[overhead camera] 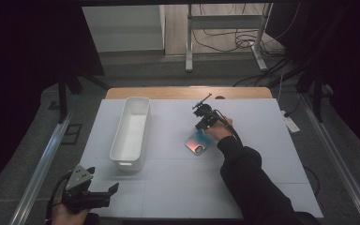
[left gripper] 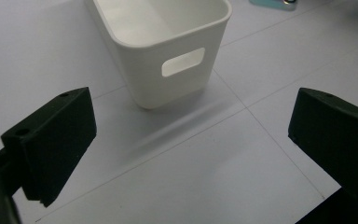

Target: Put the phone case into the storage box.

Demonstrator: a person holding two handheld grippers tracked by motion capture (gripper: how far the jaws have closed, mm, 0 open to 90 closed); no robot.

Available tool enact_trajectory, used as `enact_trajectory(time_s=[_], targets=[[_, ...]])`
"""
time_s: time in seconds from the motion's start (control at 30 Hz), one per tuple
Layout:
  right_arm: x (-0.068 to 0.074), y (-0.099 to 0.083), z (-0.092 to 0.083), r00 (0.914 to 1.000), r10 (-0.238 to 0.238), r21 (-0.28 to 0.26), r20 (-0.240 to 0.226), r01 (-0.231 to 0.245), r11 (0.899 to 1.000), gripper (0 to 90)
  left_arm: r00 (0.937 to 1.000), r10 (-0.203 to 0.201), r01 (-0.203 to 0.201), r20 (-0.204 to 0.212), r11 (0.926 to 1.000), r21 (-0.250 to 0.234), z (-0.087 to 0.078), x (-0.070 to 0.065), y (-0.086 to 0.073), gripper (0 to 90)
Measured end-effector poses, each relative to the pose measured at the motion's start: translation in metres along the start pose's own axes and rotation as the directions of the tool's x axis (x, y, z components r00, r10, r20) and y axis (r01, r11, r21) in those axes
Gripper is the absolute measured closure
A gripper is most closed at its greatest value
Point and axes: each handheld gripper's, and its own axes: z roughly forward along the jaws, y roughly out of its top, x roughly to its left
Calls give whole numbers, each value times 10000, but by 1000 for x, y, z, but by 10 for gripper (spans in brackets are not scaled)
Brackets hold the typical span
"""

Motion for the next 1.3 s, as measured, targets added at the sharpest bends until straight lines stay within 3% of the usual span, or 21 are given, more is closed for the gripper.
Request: enact_trajectory(time_s=[0.53, 1.3], targets=[[-14, -29, -16, 9998, 174, 148, -76, -173, 9997, 892, 10000, 40, -40, -24, 10000, 37, 0, -1, 0, 16], [-20, -70, -40, 9990, 426, 224, -96, -424, 9989, 891, 9999, 121, -120, -72, 9998, 127, 1, -2, 1, 18]])
